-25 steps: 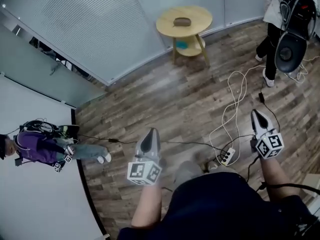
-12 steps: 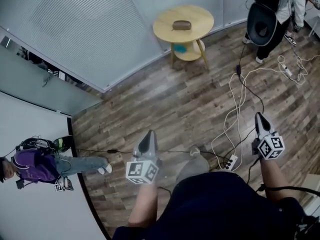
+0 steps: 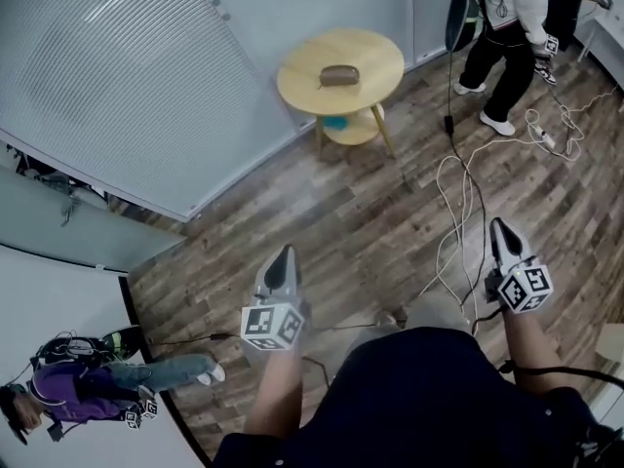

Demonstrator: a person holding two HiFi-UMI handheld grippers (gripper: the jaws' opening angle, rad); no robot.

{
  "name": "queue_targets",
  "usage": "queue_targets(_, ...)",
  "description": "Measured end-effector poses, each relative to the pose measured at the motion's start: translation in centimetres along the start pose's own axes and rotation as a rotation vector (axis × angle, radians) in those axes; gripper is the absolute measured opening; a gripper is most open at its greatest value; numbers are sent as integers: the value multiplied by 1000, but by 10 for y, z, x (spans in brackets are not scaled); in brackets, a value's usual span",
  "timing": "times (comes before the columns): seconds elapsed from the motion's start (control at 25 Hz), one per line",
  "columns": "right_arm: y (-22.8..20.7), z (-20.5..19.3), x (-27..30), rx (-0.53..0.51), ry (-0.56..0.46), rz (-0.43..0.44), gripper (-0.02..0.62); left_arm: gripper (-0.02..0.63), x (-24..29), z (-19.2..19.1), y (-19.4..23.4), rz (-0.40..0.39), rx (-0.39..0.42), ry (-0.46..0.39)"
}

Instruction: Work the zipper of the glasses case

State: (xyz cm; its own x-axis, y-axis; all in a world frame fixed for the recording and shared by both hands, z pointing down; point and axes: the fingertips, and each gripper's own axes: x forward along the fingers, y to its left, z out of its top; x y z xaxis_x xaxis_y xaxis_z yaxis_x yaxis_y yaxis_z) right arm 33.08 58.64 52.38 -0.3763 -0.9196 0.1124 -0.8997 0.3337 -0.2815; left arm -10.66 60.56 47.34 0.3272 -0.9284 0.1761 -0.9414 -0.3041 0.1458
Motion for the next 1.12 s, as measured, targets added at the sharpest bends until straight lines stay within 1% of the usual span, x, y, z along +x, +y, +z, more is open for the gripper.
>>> queue_targets(0.16, -14, 11, 26, 0, -6, -14, 6, 0, 42, 6, 5, -24, 2, 0)
queue_targets(0.28, -32, 22, 59, -32, -13, -6, 6, 0, 75, 6, 12, -9, -17, 2)
queue_targets(0.36, -52, 26, 87, -38, 0, -9, 6, 0, 102, 9, 17, 8, -24, 3)
queue_targets(0.48, -78, 36, 139, -26, 24, -10, 6, 0, 136, 25, 25, 25, -24, 7)
queue_targets(0.6, -91, 57, 199, -29, 20, 32, 6, 0, 169, 50, 42, 63, -9, -1)
queue_targets(0.76, -96, 74, 271, -40, 26, 122, 6, 0, 211, 70, 57, 115, -18, -18)
queue_targets(0.84, -103, 72, 299, -41, 46, 158, 6, 0, 231, 73, 57, 128, -11, -22)
queue_targets(1.0, -120, 69, 346, -21, 81, 168, 6, 0, 262, 70, 62, 150, -34, -16)
queue_targets(1.12, -109, 73, 368, -25, 102, 231, 6, 0, 283, 71, 75, 150, -37, 11)
